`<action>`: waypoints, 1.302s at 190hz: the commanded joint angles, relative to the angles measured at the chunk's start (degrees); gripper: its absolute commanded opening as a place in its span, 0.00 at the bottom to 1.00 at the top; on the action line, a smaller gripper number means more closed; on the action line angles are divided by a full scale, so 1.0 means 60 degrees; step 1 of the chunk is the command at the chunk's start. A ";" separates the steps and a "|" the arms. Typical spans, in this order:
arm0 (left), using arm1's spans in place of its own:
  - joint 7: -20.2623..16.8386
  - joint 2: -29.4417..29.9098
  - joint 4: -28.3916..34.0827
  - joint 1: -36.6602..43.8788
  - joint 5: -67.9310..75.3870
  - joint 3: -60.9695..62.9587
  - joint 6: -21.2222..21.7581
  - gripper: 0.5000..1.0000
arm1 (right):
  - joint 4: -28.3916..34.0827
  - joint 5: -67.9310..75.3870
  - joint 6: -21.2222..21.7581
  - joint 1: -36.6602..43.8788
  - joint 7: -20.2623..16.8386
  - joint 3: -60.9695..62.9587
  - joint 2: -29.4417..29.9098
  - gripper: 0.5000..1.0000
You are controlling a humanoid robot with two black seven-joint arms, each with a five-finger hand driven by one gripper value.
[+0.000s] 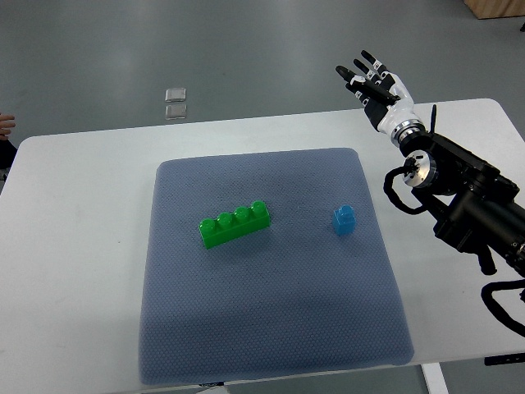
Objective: Stack blue block on green block with right hand
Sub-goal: 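Raise the right hand and swing it over the mat, then lower the open right hand beside the small blue block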
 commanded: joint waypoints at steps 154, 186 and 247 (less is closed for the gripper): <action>0.0000 0.0000 0.0005 0.0011 0.0000 -0.0007 0.0000 1.00 | 0.1772 -0.3969 0.2529 -0.0008 -0.0043 -0.0276 -0.2776 0.83; 0.0000 0.0000 0.0005 0.0011 0.0000 -0.0008 0.0000 1.00 | 0.2329 -0.5405 0.3526 0.0036 -0.0043 -0.0276 -0.3333 0.83; 0.0000 0.0000 0.0005 -0.0004 0.0000 -0.0008 0.0000 1.00 | 0.4161 -0.9243 0.4815 0.0051 -0.0043 -0.0452 -0.3890 0.83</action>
